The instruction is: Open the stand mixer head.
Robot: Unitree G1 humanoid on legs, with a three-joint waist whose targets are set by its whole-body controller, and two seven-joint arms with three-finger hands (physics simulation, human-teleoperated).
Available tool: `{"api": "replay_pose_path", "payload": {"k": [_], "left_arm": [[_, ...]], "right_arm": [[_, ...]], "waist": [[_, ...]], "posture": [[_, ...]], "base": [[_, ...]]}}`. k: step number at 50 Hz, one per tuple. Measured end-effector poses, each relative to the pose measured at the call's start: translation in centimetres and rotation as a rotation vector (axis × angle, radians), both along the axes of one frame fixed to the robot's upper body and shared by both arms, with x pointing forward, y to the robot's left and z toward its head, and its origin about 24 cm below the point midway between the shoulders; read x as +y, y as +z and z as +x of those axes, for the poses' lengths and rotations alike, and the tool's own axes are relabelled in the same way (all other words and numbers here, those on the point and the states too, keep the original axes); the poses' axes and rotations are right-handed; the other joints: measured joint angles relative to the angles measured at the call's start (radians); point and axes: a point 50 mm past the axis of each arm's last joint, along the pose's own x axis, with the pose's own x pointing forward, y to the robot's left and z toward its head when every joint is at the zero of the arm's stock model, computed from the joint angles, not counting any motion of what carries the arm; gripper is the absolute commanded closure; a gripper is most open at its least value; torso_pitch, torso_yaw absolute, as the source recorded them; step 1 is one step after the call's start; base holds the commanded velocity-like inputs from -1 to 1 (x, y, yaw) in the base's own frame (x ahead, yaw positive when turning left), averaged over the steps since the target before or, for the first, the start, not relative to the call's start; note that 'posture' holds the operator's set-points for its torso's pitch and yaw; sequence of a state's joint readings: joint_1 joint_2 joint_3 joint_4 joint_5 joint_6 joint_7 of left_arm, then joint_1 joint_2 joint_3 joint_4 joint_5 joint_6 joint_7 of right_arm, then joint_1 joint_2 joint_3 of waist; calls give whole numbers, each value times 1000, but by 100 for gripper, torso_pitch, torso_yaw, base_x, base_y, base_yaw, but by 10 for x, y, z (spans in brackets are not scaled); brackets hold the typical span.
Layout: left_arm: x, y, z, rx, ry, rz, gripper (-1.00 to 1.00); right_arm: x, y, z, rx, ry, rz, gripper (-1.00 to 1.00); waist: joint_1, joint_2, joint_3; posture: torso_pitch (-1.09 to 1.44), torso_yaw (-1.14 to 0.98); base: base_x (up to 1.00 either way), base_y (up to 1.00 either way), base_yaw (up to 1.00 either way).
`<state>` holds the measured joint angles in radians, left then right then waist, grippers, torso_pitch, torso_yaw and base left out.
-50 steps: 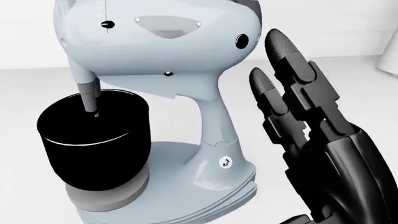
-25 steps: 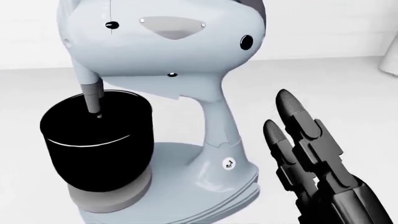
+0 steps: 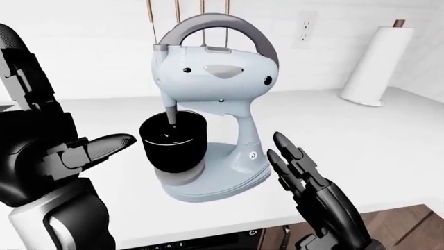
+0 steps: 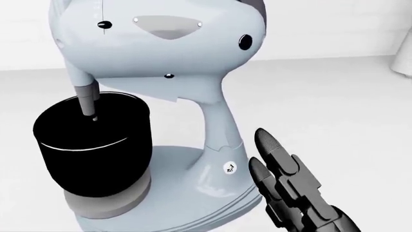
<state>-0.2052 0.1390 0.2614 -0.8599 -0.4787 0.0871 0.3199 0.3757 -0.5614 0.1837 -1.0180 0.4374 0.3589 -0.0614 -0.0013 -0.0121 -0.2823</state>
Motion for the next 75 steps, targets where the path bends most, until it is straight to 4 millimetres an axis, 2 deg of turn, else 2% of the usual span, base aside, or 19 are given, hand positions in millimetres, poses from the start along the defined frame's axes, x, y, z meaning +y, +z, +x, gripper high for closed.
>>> {"api": "replay_pose_path", "payload": {"k": [28,48,59,75], "left_arm": [[2,-3,0,6,8,-4,-100],[2,-2,0,2,13,-3,-100],[2,-1,0,0,13,-2,-100],[3,-1,1,1,14,-3,-100]], "right_arm": [[8,-5,7,19,17,-14,-100],[15,-9,6,35,38,-11,-100],[15,-7,11,36,37,-15,-100],[17,-18,22,52,56,-25,-100]], "waist": [[5,3,-1],[6,9,-3],[8,13,-2],[8,18,-1]], "posture": [[-36,0],[-36,0],[-36,0],[-36,0]], "base": [[0,0,0],[0,0,0],[0,0,0],[0,0,0]]}}
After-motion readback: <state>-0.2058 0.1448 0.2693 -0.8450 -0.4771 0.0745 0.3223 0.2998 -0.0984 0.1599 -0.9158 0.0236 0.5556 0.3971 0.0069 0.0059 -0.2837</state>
